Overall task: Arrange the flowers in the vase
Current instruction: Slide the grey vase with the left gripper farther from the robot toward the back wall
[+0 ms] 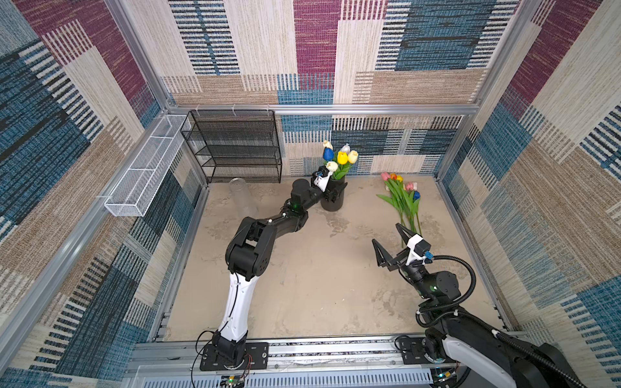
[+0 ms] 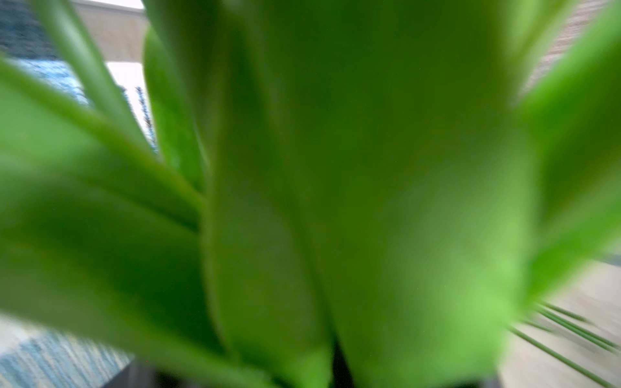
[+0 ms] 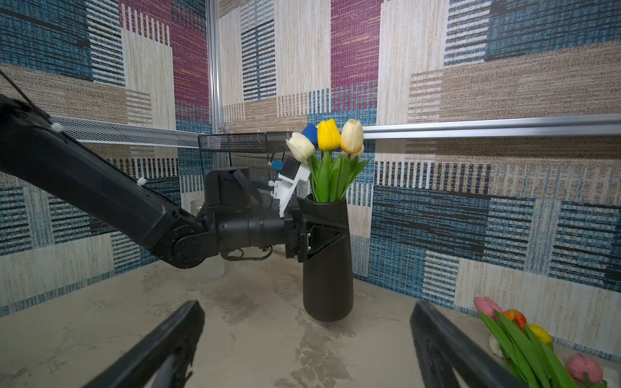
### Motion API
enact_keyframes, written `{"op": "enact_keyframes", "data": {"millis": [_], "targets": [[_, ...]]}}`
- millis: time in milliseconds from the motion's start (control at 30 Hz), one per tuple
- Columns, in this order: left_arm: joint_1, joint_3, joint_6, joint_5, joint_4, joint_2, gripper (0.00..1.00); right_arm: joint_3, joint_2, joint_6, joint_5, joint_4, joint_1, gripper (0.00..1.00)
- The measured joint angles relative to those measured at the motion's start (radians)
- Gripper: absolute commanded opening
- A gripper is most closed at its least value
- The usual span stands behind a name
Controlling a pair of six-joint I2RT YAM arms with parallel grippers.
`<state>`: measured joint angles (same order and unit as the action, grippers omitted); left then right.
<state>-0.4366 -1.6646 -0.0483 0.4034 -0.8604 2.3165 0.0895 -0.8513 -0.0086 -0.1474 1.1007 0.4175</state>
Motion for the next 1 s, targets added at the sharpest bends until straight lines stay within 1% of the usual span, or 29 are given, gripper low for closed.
{"op": "enact_keyframes", "data": {"millis": [67, 167, 267, 333, 367, 467, 567, 633, 667, 700, 733, 767, 800, 867, 900, 1000], "targets": [[0.027, -0.177, 0.003, 0.017, 0.059, 0.103, 0.40, -0.001, 0.005, -0.003, 0.001, 0.000, 0.000, 1.00], [0.048, -0.468, -0.003, 0.003, 0.206, 0.251, 0.41, -0.004, 0.010, -0.011, 0.002, 0.000, 0.000, 1.00], [0.053, -0.690, -0.004, 0.001, 0.304, 0.369, 0.41, -0.004, 0.014, -0.016, 0.002, 0.000, 0.000, 1.00], [0.058, -0.782, -0.003, -0.001, 0.360, 0.423, 0.41, -0.004, 0.016, -0.019, 0.008, -0.002, 0.000, 1.00], [0.059, -0.803, 0.000, -0.001, 0.384, 0.439, 0.41, -0.004, 0.018, -0.020, 0.010, -0.003, 0.000, 1.00], [0.064, -0.803, 0.000, -0.008, 0.432, 0.454, 0.41, -0.004, 0.019, -0.027, 0.017, -0.002, 0.000, 1.00], [0.070, -0.798, 0.016, -0.011, 0.429, 0.457, 0.41, -0.004, 0.018, -0.031, 0.018, -0.002, 0.000, 1.00], [0.074, -0.789, 0.024, -0.009, 0.417, 0.457, 0.43, -0.004, 0.013, -0.031, 0.018, 0.000, 0.000, 1.00], [0.074, -0.780, 0.028, -0.009, 0.400, 0.456, 0.52, -0.004, 0.012, -0.031, 0.018, -0.002, 0.000, 1.00], [0.075, -0.771, 0.031, -0.009, 0.381, 0.456, 0.68, -0.004, 0.011, -0.031, 0.018, -0.004, 0.000, 1.00], [0.075, -0.758, 0.034, -0.009, 0.361, 0.454, 0.75, -0.003, 0.011, -0.031, 0.018, -0.004, 0.000, 1.00], [0.076, -0.743, 0.039, -0.010, 0.344, 0.449, 0.77, -0.003, 0.011, -0.031, 0.018, -0.004, 0.000, 1.00], [0.076, -0.731, 0.045, -0.009, 0.331, 0.444, 0.83, -0.003, 0.011, -0.034, 0.018, -0.005, 0.000, 1.00], [0.077, -0.713, 0.050, -0.008, 0.311, 0.437, 0.95, -0.003, 0.012, -0.034, 0.018, -0.006, 0.000, 1.00], [0.077, -0.705, 0.049, -0.006, 0.307, 0.432, 0.99, -0.003, 0.013, -0.034, 0.018, -0.006, 0.000, 1.00], [0.079, -0.674, 0.050, -0.009, 0.296, 0.405, 0.99, -0.003, 0.013, -0.034, 0.017, -0.007, 0.000, 1.00]]}}
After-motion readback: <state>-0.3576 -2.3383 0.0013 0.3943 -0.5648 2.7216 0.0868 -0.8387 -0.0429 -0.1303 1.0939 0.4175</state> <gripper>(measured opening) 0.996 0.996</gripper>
